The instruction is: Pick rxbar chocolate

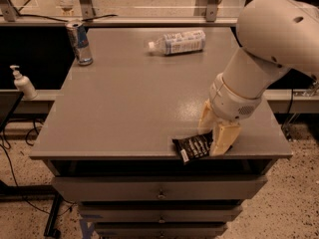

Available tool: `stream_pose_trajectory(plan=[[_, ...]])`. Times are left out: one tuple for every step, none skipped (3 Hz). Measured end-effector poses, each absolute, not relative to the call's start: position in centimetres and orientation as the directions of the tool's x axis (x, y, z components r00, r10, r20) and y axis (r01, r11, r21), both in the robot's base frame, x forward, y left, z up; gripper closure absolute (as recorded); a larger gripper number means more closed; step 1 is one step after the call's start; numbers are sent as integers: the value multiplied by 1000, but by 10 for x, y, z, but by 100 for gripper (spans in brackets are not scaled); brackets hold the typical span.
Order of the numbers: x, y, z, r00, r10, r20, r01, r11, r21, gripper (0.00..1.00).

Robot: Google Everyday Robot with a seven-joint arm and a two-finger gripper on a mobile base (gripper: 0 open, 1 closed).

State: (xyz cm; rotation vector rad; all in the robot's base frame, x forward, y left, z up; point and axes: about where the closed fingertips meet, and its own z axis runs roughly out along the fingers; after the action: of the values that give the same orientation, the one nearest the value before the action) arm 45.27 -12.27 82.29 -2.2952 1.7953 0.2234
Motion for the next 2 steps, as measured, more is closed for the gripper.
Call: stream_pose_trajectory(plan=[[445, -133, 831, 215, -950, -227, -976, -205, -68, 100], [447, -139, 853, 166, -960, -224, -985, -151, -83, 100]])
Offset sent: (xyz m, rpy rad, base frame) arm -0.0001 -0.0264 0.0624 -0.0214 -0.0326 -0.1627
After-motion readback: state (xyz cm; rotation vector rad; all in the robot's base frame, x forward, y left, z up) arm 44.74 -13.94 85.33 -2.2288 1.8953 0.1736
